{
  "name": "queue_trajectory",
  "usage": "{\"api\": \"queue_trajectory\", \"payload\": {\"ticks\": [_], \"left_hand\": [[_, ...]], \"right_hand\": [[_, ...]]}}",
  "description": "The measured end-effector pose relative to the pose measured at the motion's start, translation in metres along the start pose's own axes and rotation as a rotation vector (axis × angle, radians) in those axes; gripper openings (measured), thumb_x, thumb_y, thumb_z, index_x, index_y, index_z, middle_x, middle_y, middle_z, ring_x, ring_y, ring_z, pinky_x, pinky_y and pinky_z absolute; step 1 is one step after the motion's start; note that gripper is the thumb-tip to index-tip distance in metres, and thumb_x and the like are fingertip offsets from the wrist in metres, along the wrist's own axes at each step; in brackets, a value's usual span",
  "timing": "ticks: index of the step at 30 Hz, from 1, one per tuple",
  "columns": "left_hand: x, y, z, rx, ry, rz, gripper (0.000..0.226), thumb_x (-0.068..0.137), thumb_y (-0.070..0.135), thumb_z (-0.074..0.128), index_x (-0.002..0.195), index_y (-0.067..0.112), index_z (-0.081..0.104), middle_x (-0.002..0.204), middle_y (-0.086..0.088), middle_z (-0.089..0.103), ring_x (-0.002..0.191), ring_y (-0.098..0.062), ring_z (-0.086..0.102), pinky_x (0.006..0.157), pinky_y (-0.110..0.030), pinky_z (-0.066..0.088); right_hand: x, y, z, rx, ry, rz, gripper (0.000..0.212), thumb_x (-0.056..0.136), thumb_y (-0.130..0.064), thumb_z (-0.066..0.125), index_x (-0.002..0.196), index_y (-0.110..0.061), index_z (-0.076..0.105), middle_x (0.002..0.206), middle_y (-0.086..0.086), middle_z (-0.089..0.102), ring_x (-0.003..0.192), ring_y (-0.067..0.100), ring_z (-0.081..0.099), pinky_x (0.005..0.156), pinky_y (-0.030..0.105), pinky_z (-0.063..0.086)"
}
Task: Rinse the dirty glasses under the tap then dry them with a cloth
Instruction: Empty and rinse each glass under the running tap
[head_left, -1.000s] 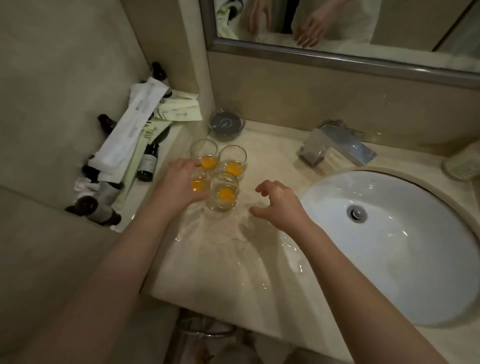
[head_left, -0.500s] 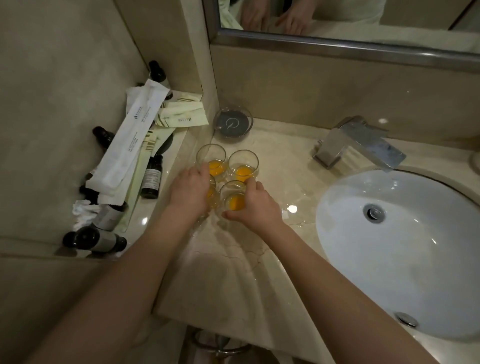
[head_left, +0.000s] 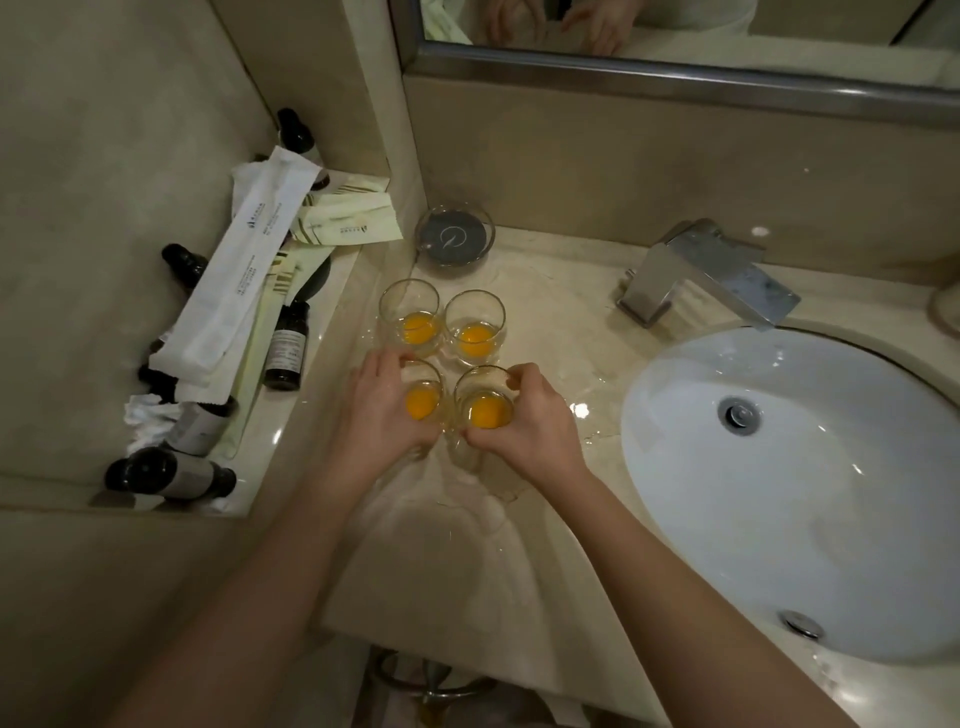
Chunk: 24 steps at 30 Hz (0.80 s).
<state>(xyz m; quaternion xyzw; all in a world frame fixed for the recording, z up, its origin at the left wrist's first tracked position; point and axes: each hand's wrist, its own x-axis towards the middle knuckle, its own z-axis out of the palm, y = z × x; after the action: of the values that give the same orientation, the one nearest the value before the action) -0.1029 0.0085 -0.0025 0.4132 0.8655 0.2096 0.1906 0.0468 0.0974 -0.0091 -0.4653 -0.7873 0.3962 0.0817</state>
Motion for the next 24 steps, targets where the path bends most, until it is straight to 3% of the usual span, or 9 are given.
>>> {"api": "queue_trajectory", "payload": {"ticks": [6,9,12,14,19,24], "left_hand": [[-0.02,0.045,0.026,-0.236,0.008,-0.016,0.098,0.051,0.019,0.095,0.136,0.014,0.046,0.12,0.006,0.047,0.113,-0.021,0.049,0.096,-0.035,0.045],[-0.026,0.077,0.047,-0.34,-0.034,-0.026,0.099,0.041,0.029,0.089,0.131,0.016,0.051,0.12,0.003,0.052,0.109,-0.017,0.051,0.087,-0.022,0.042],[-0.033,0.113,0.073,-0.448,-0.099,-0.031,0.095,0.033,0.038,0.08,0.123,0.025,0.053,0.118,0.003,0.057,0.108,-0.011,0.054,0.077,-0.003,0.038],[-0.038,0.137,0.091,-0.537,-0.143,-0.042,0.095,0.027,0.045,0.078,0.117,0.031,0.051,0.114,0.007,0.06,0.107,-0.006,0.058,0.076,0.002,0.039],[-0.042,0.195,0.134,-0.656,-0.177,-0.045,0.094,0.028,0.044,0.082,0.118,0.033,0.056,0.112,0.002,0.064,0.11,-0.008,0.06,0.077,-0.001,0.042],[-0.03,0.237,0.166,-0.829,-0.18,-0.031,0.092,0.039,0.023,0.09,0.122,0.035,0.051,0.121,0.001,0.062,0.108,-0.008,0.063,0.077,-0.02,0.056]], "right_hand": [[-0.024,0.042,-0.037,0.135,0.084,0.091,0.083,0.062,-0.038,0.086,0.13,-0.012,0.046,0.127,0.003,0.058,0.113,0.021,0.056,0.084,0.027,0.044],[-0.037,0.071,-0.066,0.198,0.129,0.137,0.082,0.062,-0.034,0.087,0.13,-0.014,0.047,0.126,-0.001,0.057,0.113,0.017,0.055,0.084,0.022,0.04],[-0.05,0.103,-0.096,0.282,0.168,0.173,0.077,0.062,-0.028,0.086,0.129,-0.016,0.049,0.121,-0.005,0.057,0.109,0.016,0.055,0.086,0.026,0.045],[-0.055,0.125,-0.117,0.347,0.202,0.191,0.073,0.063,-0.024,0.087,0.126,-0.018,0.051,0.117,-0.005,0.057,0.108,0.015,0.056,0.087,0.027,0.047],[-0.058,0.181,-0.166,0.479,0.223,0.213,0.072,0.065,-0.018,0.088,0.126,-0.026,0.052,0.118,-0.003,0.058,0.111,0.011,0.056,0.089,0.026,0.048],[-0.042,0.221,-0.201,0.546,0.258,0.176,0.072,0.064,-0.016,0.089,0.121,-0.029,0.048,0.117,-0.002,0.06,0.105,0.011,0.061,0.079,0.021,0.052]]}}
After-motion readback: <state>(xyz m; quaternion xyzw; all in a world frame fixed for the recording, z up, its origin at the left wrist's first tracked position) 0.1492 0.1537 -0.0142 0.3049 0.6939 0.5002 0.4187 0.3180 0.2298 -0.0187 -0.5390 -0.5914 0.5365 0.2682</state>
